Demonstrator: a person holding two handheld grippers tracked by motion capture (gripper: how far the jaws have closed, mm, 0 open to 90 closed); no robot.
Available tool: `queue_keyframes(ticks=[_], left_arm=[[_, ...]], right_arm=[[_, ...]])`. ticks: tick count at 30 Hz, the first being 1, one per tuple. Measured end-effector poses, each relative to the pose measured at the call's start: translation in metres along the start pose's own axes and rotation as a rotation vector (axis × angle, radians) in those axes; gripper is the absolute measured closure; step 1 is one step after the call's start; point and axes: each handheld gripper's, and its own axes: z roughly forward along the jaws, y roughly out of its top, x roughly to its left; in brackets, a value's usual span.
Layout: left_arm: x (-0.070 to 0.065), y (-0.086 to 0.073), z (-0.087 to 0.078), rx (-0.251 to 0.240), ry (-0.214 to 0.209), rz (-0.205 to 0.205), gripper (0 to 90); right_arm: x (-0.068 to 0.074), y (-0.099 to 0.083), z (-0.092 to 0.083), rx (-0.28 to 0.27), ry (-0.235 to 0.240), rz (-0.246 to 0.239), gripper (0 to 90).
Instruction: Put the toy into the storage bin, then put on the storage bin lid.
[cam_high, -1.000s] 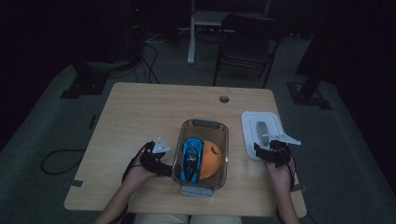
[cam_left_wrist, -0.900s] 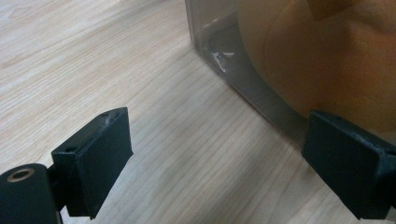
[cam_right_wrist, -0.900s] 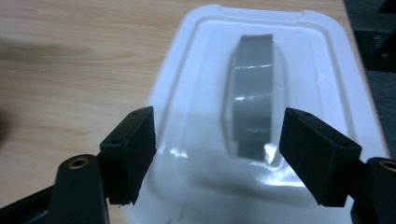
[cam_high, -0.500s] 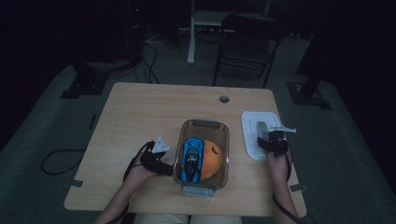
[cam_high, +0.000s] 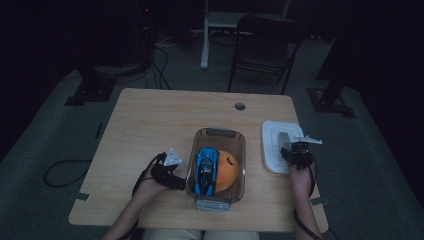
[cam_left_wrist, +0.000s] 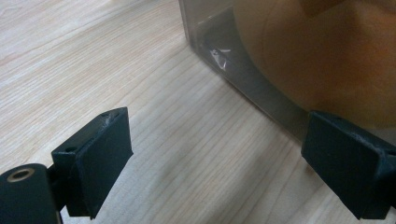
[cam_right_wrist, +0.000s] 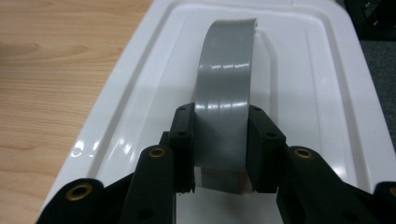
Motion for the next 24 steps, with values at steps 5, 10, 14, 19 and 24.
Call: queue_keyframes(ticks=[5,10,14,19,24], left_arm=[[0.000,-0.001,0.002,0.001,-0.006,0.002,9.2],[-0.005,0.000,0.003,-0.003,-0.010,0.009,9.2],[-0.009,0.002,0.006,0.003,-0.026,0.017,9.2],[-0.016,0.004,0.010,-0.005,-0.036,0.027,9.1],[-0.023,0.006,0.018,0.018,-0.061,0.033,1.5]], right_arm=[[0.003,0.000,-0.020,-0.030,0.014,0.003,67.4],[0.011,-0.001,-0.047,-0.067,0.040,-0.008,67.4],[0.021,0.002,-0.068,-0.104,0.065,-0.026,67.4],[0.034,0.012,-0.097,-0.167,0.110,-0.044,67.4],[0.052,0.019,-0.117,-0.209,0.153,-0.081,67.4]])
